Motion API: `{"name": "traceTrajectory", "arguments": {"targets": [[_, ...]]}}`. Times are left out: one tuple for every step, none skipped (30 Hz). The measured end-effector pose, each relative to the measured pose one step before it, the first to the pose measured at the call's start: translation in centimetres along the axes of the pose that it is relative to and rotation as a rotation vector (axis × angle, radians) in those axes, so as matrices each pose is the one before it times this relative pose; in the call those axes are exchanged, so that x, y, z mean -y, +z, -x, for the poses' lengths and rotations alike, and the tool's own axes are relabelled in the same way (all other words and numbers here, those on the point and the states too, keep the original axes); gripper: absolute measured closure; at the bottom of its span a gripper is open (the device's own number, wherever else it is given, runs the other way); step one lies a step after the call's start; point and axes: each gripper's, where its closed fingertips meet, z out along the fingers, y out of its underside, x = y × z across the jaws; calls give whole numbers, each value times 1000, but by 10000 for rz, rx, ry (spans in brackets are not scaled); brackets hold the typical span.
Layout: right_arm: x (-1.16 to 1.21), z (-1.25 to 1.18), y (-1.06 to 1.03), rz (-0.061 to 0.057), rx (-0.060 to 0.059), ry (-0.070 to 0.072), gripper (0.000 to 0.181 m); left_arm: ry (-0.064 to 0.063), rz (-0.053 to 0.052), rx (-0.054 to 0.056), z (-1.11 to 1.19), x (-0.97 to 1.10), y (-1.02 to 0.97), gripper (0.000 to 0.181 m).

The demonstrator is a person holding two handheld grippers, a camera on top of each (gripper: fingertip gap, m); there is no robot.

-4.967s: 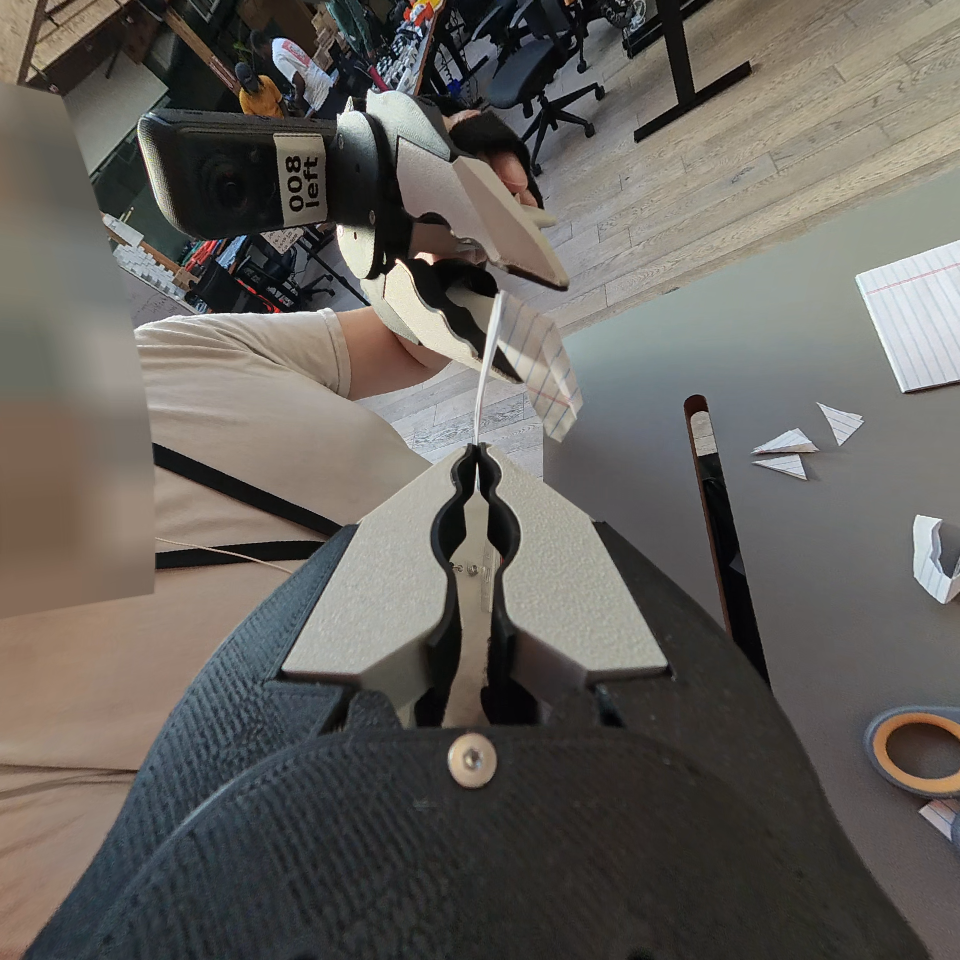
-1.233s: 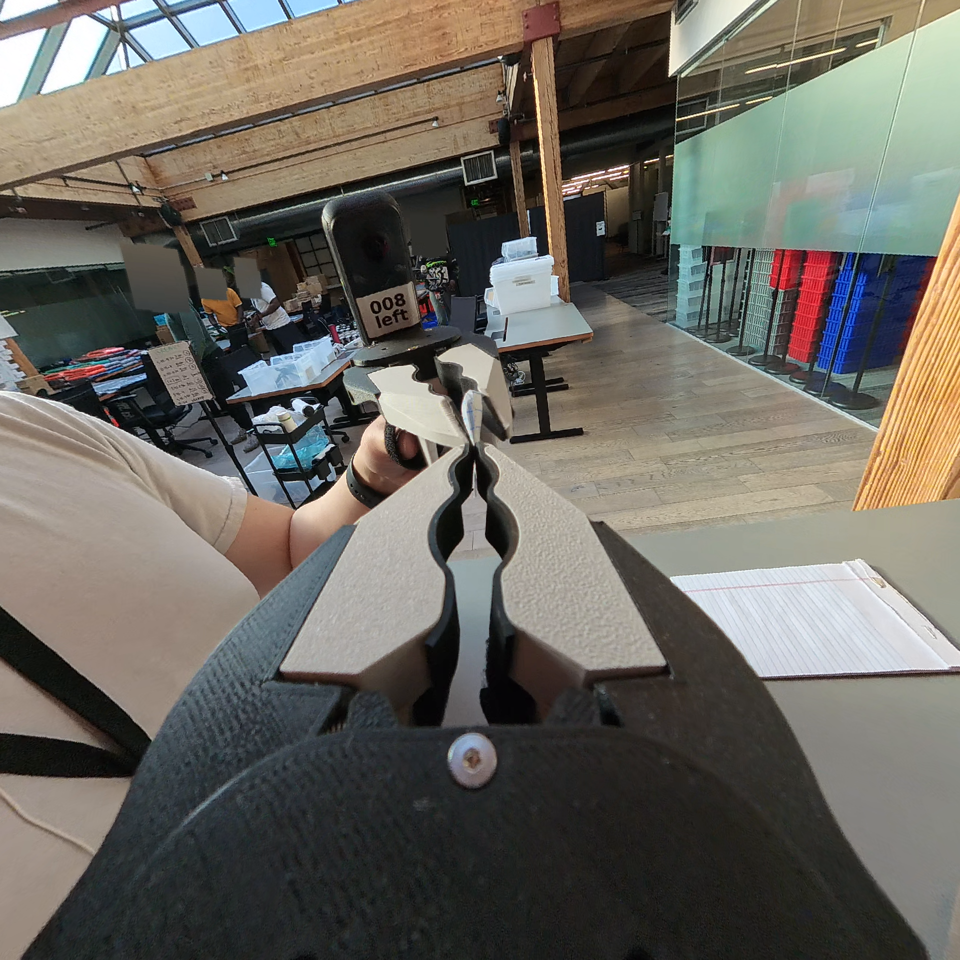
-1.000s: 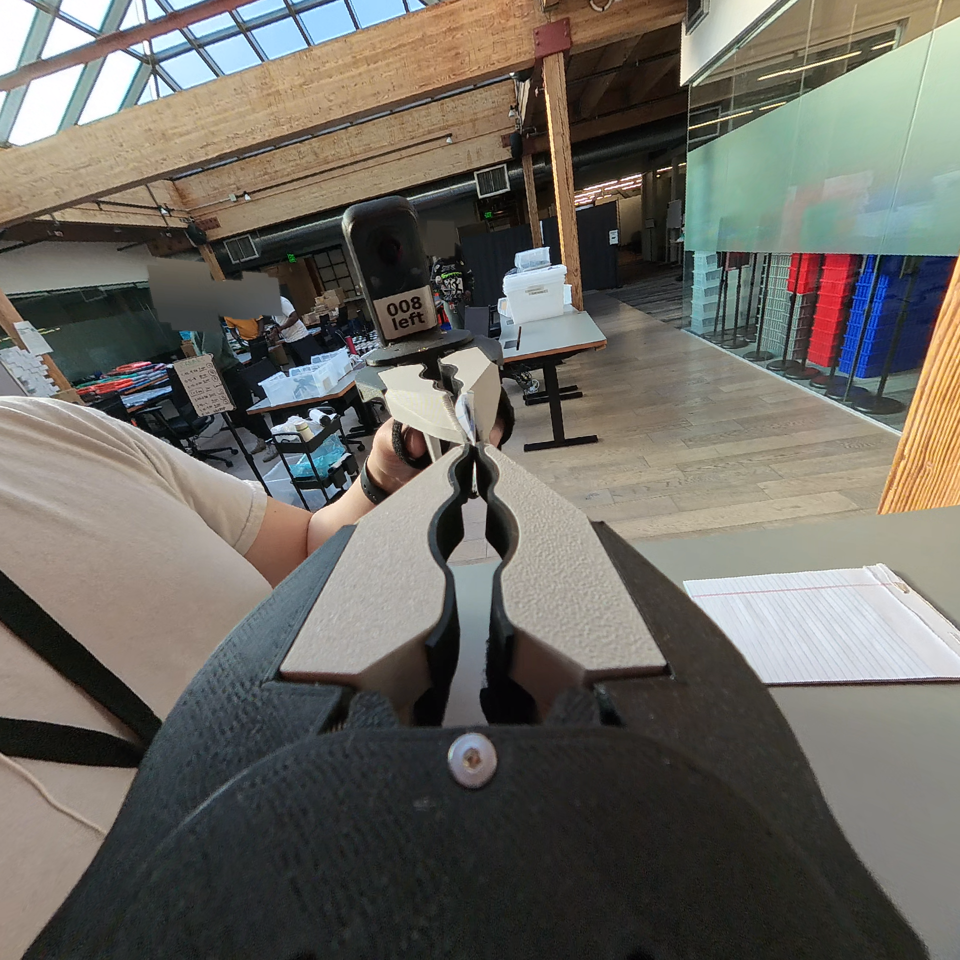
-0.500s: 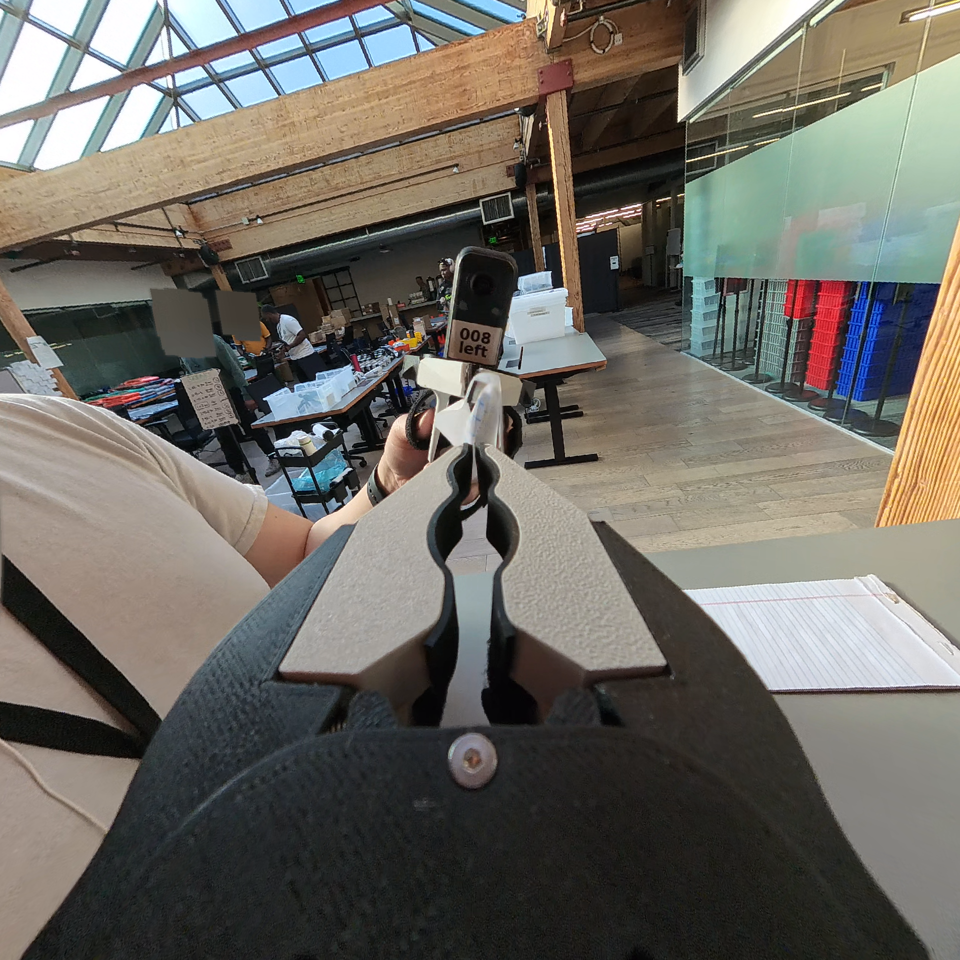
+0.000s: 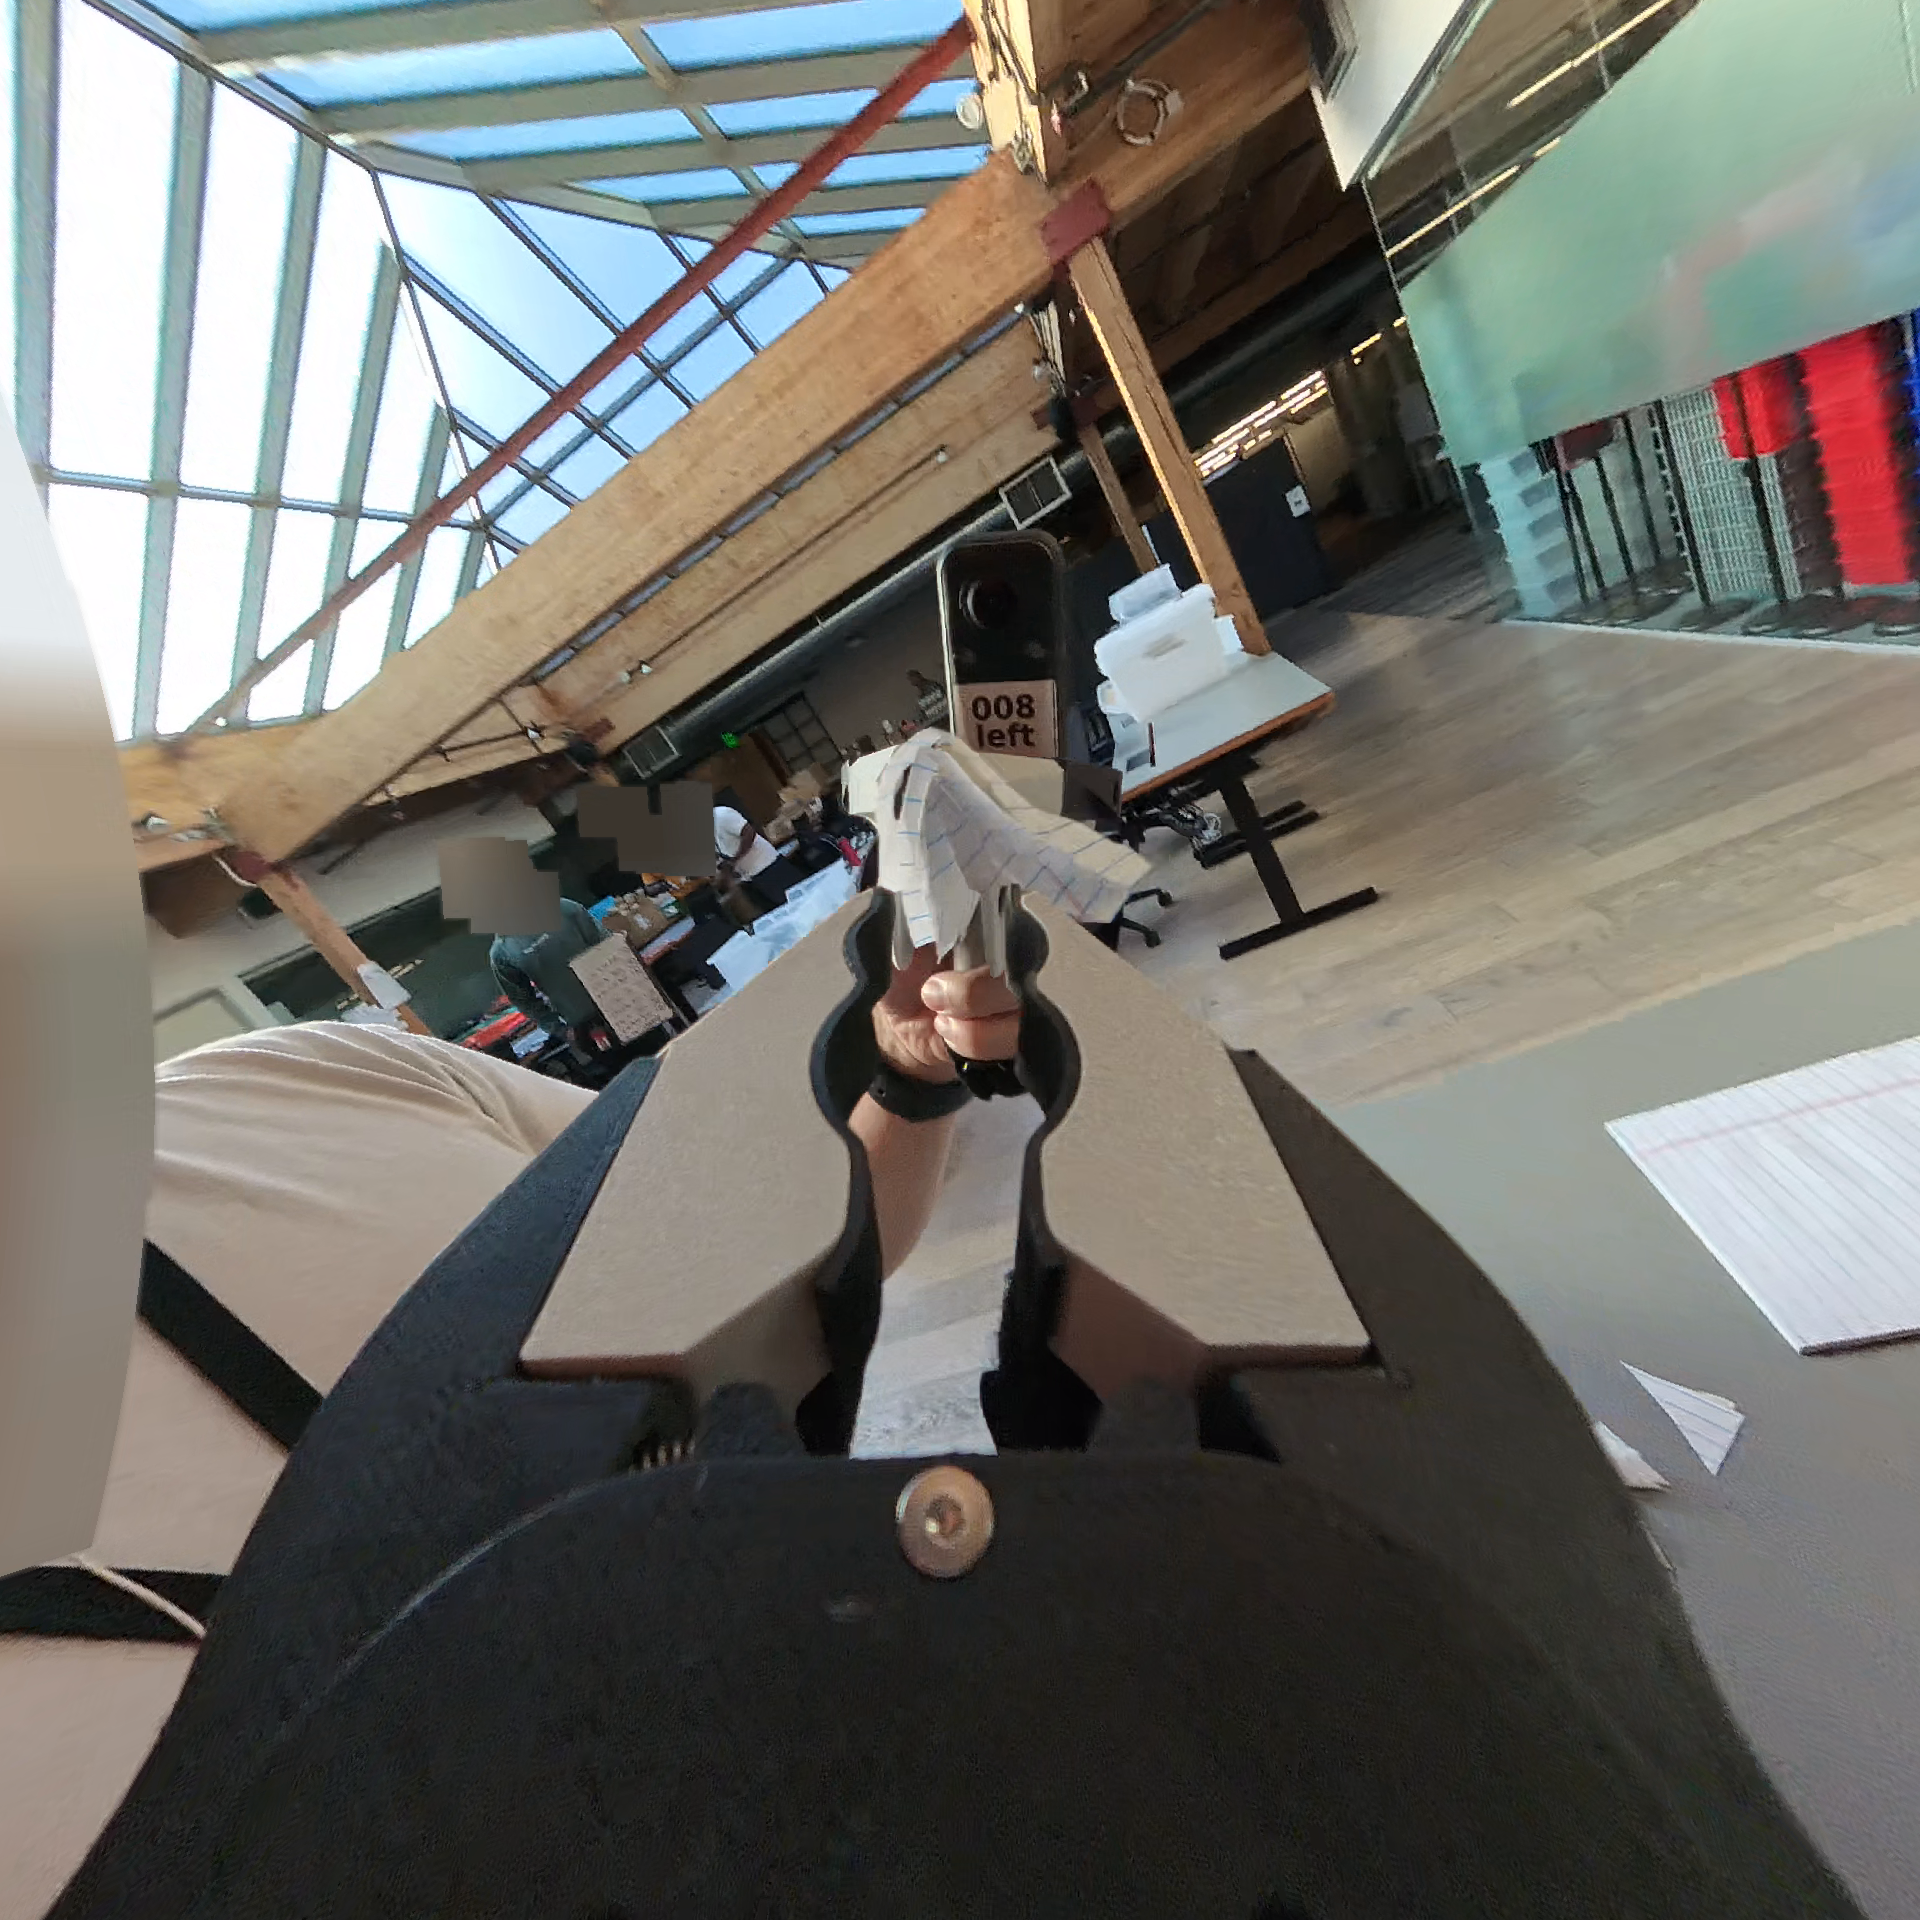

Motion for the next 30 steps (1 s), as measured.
{"name": "traceTrajectory", "arguments": {"targets": [[-5,-224,4,-155,-29,57,164,-125,-32,-197,-221,-19,66,181],[-64,-125,-13,-82,7,-65,170,-108,-31,-89,-73,-20,38,181],[-45,201,1,-64,188,-90,179,-52,19,-26,11,-83,48,181],[-16,364,59,-63,272,-2,180,9,84,36,69,-179,43,181],[-62,332,51,-10,246,125,177,60,75,93,123,-150,38,181],[36,151,12,-58,114,145,172,70,5,47,16,-54,7,181],[162,-29,-67,-124,-12,59,172,24,-13,-37,-114,-11,-4,181],[193,-63,-85,-140,-44,8,172,-21,26,-14,-52,-56,15,181],[104,74,-45,-75,58,46,172,-2,29,41,60,-59,7,181],[-17,120,0,-12,105,157,172,25,-7,36,63,-25,-9,181],[9,-70,0,-36,-4,181,172,9,3,16,26,-39,-6,181],[13,-15,21,-57,9,74,171,-9,15,16,36,-49,1,181],[-46,31,1,-4,29,66,171,-6,-11,4,16,-10,0,181],[-78,-154,-40,26,-103,94,170,-6,-16,2,9,-1,-16,181],[-15,-272,-93,-24,-191,96,170,-1,-41,12,8,49,-44,181],[-9,-207,-141,-20,-173,58,169,6,-95,0,-33,146,-90,181],[59,-178,-205,-44,-193,-3,169,-2,-115,-14,-63,195,-113,181],[234,87,-227,-160,-109,-144,170,-4,-86,-5,-46,184,-130,181],[183,365,-142,-100,25,-114,170,6,-16,34,26,91,-96,181],[51,410,-37,11,83,13,170,18,20,52,49,18,-70,181],[-22,464,67,62,157,81,169,13,28,21,9,-10,-17,181],[-131,464,173,118,209,182,169,-3,54,-13,-40,-64,42,181],[-191,179,221,125,80,210,169,-7,56,-35,-66,-86,77,181],[-147,-136,195,85,-105,40,169,-21,23,-52,-78,-57,82,181],[35,-192,132,-40,-164,-183,169,-45,-1,-75,-102,-30,90,181],[26,-301,45,-32,-214,-199,169,-59,-4,-103,-131,-37,85,181],[4,-190,34,-13,-112,-111,169,-54,-2,-73,-79,-47,81,181],[-33,-46,29,12,23,11,169,-27,3,-25,-23,-54,55,181],[-48,-114,11,25,-8,78,169,-16,3,-33,-42,-33,41,181],[65,-126,-51,-56,-30,-8,169,-31,-16,-40,-57,26,5,181]]}}
